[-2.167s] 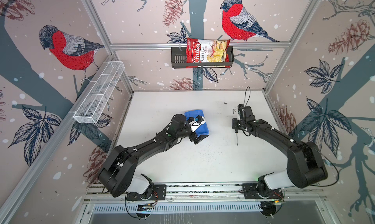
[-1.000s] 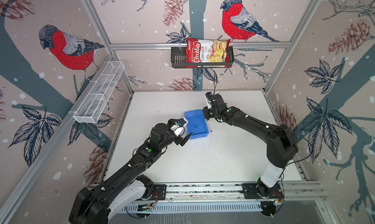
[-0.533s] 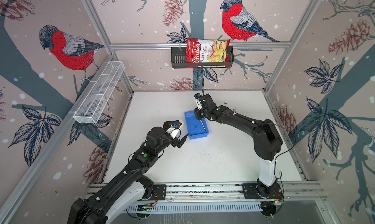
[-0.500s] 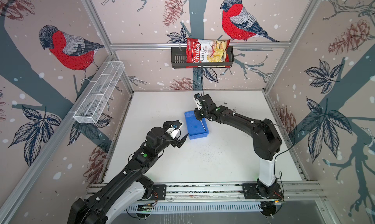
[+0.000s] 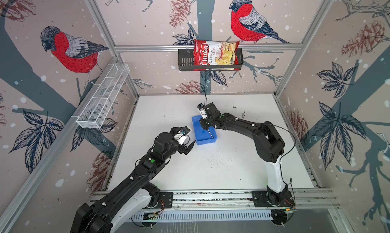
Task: Put the screwdriver in the bin
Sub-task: 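Lower the screwdriver into the blue bin and open the right gripper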
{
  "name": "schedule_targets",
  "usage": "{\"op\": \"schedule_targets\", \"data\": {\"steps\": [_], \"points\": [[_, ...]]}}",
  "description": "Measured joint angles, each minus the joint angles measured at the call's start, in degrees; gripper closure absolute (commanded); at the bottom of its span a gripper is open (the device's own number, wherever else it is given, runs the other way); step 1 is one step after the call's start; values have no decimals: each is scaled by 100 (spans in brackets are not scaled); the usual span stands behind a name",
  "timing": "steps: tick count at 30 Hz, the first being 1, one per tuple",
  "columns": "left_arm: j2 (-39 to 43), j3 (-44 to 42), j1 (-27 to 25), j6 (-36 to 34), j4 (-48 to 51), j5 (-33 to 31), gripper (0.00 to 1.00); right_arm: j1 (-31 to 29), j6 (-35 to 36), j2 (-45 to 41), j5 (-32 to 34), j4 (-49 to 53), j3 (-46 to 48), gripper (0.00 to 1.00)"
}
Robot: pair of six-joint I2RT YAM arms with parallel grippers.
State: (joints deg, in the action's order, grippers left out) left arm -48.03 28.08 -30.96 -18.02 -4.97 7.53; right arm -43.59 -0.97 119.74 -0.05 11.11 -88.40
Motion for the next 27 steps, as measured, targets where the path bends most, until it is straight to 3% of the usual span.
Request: {"op": "schedule_targets", "data": {"steps": [16,24,27], "points": [[-44,0,0,-4,0,2,2,-17,50,581,-17,-61,-85,81],[-57,0,0,-4,-4,4,2,-17,26,662,26,-114,-111,65],[-52,0,0,-4,-7,39,2,-20,-48,638,61,-90,-111,54]]}}
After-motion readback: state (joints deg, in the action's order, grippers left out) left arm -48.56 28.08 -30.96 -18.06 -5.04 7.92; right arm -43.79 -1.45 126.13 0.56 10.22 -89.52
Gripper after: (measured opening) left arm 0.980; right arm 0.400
